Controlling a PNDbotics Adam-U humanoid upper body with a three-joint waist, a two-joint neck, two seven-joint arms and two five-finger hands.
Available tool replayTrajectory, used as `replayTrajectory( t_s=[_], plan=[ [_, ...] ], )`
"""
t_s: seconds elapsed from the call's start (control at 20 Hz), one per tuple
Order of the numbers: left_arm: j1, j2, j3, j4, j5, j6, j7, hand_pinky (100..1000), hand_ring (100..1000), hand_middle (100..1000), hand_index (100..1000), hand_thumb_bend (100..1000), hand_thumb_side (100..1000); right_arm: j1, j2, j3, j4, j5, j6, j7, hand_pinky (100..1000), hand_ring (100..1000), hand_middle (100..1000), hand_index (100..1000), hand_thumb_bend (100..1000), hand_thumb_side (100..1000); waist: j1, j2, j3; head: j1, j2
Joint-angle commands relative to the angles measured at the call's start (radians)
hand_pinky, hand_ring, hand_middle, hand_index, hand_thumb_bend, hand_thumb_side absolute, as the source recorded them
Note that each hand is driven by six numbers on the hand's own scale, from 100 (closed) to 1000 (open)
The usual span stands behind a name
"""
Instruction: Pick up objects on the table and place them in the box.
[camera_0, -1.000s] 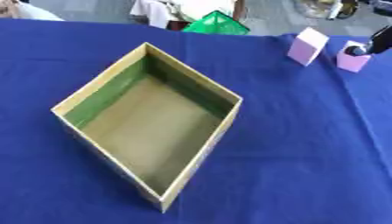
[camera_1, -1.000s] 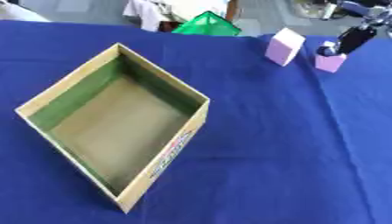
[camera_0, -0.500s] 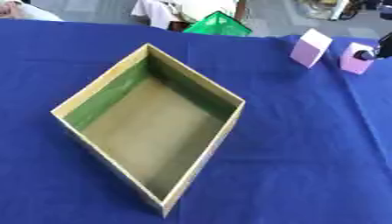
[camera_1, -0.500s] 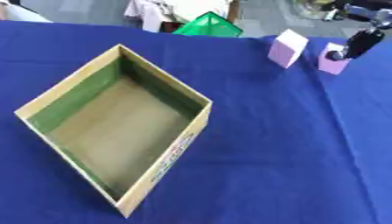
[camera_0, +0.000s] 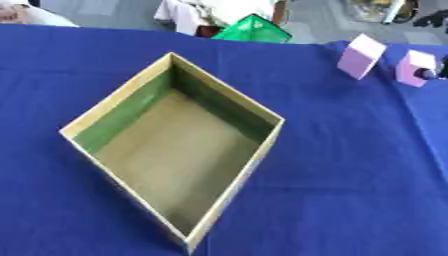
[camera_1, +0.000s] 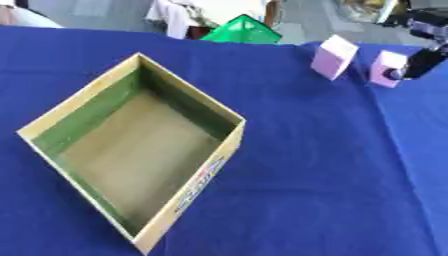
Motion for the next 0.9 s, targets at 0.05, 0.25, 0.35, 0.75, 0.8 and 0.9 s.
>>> replayTrajectory(
  t_s=[0.05,0.25,0.35,0.75,0.8,0.9],
  plan=[
    [-0.006,0.034,0.005,-0.015,0.005,0.002,-0.003,800,621,602,876,535,973,-0.008,-0.037,-0.023,0.018,0.012,0.011,-0.017,930,954,934,1000,385,187,0.004,-0.016,0.001,-0.009,-0.017],
    [-0.006,0.035,0.005,-0.015,0.005,0.002,-0.004,800,620,602,873,536,971,-0.007,-0.036,-0.032,0.041,0.006,0.017,-0.035,925,951,932,1000,370,187,0.003,-0.012,0.003,-0.017,-0.021],
    [-0.007,0.035,0.004,-0.015,0.006,0.002,-0.005,800,620,602,873,534,974,-0.007,-0.035,-0.034,0.048,0.001,0.019,-0.042,919,948,931,1000,364,194,0.003,-0.01,0.005,-0.019,-0.023],
    [-0.008,0.037,0.005,-0.015,0.006,0.001,-0.005,800,619,602,873,533,975,-0.011,-0.036,-0.033,0.057,0.005,0.023,-0.057,886,914,928,1000,371,218,0.005,-0.005,0.009,-0.029,-0.021],
    [-0.008,0.037,0.004,-0.015,0.006,0.001,-0.006,800,619,602,873,533,975,-0.013,-0.036,-0.032,0.057,0.01,0.024,-0.057,878,903,927,1000,373,222,0.005,-0.005,0.009,-0.03,-0.02],
    [-0.008,0.038,0.005,-0.015,0.006,0.001,-0.006,800,619,602,873,533,974,-0.017,-0.035,-0.031,0.056,0.017,0.021,-0.059,864,872,920,1000,369,221,0.005,-0.005,0.01,-0.03,-0.018]
  ],
)
